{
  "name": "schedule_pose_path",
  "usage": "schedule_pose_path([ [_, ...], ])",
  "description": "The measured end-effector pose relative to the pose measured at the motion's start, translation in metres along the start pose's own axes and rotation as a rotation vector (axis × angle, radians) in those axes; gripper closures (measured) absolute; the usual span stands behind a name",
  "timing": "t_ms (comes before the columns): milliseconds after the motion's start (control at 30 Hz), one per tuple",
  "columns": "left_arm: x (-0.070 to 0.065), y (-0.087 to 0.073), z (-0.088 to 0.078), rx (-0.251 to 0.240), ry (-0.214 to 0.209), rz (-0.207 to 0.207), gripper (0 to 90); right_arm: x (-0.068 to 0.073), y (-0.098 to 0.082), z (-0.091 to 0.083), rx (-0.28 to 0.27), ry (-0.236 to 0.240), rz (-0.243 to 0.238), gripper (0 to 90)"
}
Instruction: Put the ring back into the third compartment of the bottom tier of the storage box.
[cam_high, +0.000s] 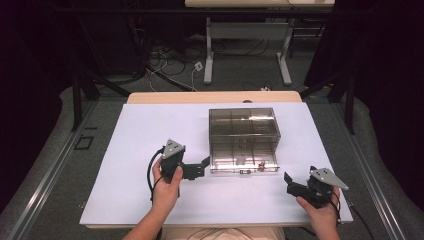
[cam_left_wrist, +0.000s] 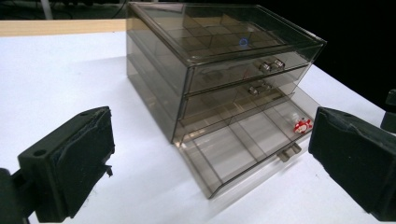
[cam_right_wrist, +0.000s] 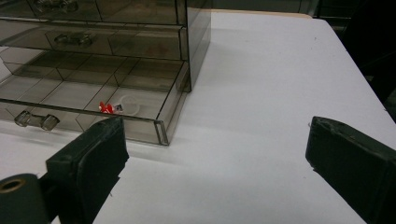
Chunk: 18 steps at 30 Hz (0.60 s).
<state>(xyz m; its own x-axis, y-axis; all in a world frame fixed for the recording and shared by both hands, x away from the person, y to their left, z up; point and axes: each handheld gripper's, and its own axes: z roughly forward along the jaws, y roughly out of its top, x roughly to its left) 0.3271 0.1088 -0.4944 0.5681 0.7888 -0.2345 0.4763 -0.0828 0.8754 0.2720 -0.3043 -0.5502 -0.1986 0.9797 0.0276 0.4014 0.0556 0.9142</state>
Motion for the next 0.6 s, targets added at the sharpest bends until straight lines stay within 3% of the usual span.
schedule_pose_path([
  [233,0.019,-0.011,-0.018,-0.015,0.035,-0.026,0.5,0.0,0.0,0.0,0.0,-0.001,-0.003,5.2],
  [367,0.032,-0.02,-0.032,-0.016,0.062,-0.02,0.5,0.0,0.0,0.0,0.0,0.0,0.001,5.2],
  [600,0.05,-0.036,-0.051,-0.029,0.073,-0.08,0.5,0.0,0.0,0.0,-0.005,0.002,0.0,5.2],
])
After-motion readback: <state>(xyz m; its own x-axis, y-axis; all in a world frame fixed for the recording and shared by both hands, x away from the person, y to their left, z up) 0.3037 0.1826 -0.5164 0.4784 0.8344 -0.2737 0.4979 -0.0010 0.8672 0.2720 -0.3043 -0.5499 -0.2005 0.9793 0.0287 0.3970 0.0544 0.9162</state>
